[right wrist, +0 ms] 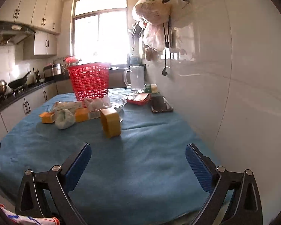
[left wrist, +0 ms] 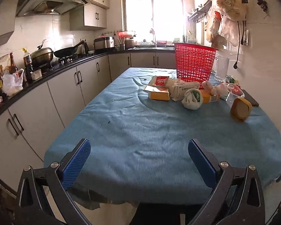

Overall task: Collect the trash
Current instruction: 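Move both tools toward the cluttered end of the table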

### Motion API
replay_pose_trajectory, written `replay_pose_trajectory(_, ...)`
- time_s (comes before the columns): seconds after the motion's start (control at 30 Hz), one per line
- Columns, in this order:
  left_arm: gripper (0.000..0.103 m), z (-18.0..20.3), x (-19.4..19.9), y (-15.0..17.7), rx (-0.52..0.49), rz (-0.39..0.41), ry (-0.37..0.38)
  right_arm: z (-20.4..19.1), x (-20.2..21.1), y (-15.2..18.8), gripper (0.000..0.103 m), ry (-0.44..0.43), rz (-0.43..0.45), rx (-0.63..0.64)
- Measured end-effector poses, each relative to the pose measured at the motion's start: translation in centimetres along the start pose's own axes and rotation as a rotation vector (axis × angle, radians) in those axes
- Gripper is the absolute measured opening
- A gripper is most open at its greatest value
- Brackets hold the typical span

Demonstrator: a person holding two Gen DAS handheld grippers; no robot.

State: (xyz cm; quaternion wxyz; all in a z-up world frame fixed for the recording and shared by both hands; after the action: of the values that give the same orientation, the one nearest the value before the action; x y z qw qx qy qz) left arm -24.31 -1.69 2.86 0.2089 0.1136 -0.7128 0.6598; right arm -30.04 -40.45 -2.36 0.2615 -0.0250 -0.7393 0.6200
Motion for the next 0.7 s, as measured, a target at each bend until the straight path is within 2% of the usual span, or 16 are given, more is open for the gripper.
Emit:
replay_pose_trajectory(0.13, 0.103, 0.2, 0.7, 1.0, -0.003, 0.019, -0.005, -0.8, 1.0, 0.1, 0.102, -0.011, 0.037, -0.003)
replay_pose_trajectory(0.37, 0.103, 0.5, 0.4, 1.9, -0.004, 0.003, -0.008, -2.4, 2.7, 0.3, 0.102, -0.036, 0.091, 0.005)
replay_pose_trajectory(0.7, 0.103, 0.9, -0.6, 2.7, -0.020, -0.032, -0.007, -2.7, 1.6, 1.4, 0.102, -0.038, 0.044, 0.012)
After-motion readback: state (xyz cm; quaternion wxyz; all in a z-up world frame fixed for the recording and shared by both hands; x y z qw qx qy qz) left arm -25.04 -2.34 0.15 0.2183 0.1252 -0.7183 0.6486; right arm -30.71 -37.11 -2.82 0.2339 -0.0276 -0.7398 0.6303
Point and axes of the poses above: each gripper's, at about its wrist camera, not at the fingertips, and x roughly against the way its jaws point, z to its right, y to its underside, the point moved 8 cm from there along -x, roughly the way its jaws point, and after that the axes turned 5 degrees about z, right-handed, at the moved point
